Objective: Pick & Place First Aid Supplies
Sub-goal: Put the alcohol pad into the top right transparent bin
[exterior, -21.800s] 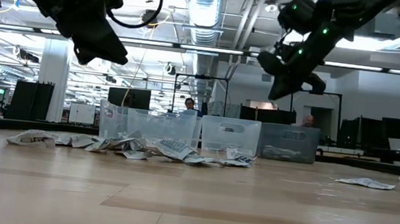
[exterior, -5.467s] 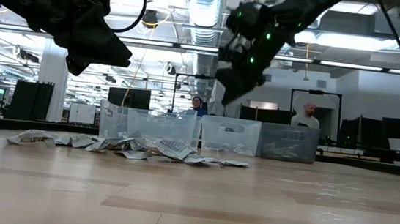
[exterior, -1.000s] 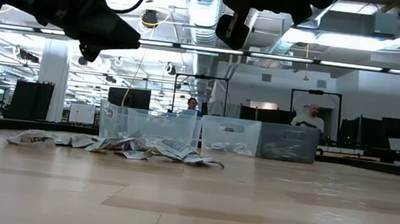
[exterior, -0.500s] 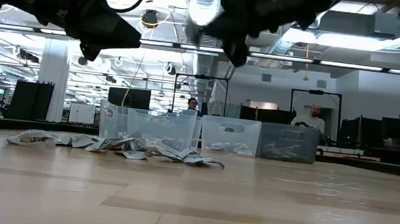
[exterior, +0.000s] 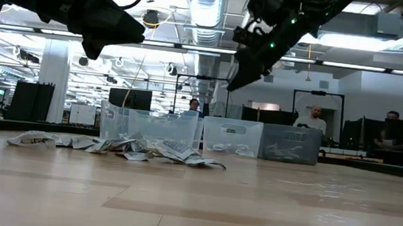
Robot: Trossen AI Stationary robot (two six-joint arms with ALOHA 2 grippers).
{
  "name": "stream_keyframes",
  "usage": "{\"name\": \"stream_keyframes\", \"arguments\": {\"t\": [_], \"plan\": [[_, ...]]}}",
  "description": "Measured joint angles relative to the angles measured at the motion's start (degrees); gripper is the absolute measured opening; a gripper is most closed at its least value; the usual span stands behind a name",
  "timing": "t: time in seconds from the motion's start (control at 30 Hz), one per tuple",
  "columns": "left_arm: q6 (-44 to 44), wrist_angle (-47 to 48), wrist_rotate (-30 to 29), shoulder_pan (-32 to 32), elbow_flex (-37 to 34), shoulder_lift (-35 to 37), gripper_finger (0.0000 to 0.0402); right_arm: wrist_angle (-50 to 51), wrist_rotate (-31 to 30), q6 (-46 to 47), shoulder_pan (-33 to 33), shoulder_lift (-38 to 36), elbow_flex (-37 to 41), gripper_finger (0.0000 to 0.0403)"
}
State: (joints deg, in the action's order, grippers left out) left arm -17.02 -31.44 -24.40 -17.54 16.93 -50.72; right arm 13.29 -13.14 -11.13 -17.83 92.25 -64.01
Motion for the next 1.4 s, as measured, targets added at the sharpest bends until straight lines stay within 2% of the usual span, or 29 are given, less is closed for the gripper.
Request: {"name": "stream_keyframes", "arguments": {"t": [0.3,0.43,0.57,0.67,0.8,0.93,1.1,1.2,1.3,1.4], "plan": [[0.0,-0.2,-5.7,0.0,0.0,0.0,0.0094,-1.6,1.6,0.0,-9.1,0.0,0.0,0.0016],[10.3,-0.6,-9.1,2.4,0.0,0.0,0.0094,-2.7,6.9,0.0,-12.2,0.0,0.0,0.0032],[20.0,-5.9,-10.3,9.9,0.0,0.0,0.0094,-2.7,11.1,-2.8,-14.3,0.0,0.0,0.0049],[21.4,-8.3,-7.9,17.2,0.0,0.2,0.0094,-3.2,11.7,-2.6,-14.8,0.0,0.0,0.0065],[21.2,-8.0,-0.6,25.8,0.0,0.0,0.0094,-4.9,11.7,-2.5,-14.1,0.0,0.0,0.0085],[21.0,-7.5,7.4,30.1,0.0,0.0,0.0094,-7.1,11.8,-3.5,-11.6,0.0,0.0,0.0093],[17.0,-6.0,12.3,28.7,0.0,0.0,0.0094,-7.8,11.9,-10.2,-6.3,0.0,0.0,0.0092],[15.2,-4.3,12.2,25.3,0.0,0.0,0.0094,-8.0,11.9,-12.4,-2.8,0.0,0.0,0.0092],[15.2,-3.1,7.3,19.1,0.0,0.0,0.0094,-8.4,11.8,-12.9,0.5,0.0,0.0,0.0092],[18.0,-3.3,-1.7,11.0,0.0,0.0,0.0094,-8.4,11.7,-12.9,2.7,0.0,0.0,0.0091]]}}
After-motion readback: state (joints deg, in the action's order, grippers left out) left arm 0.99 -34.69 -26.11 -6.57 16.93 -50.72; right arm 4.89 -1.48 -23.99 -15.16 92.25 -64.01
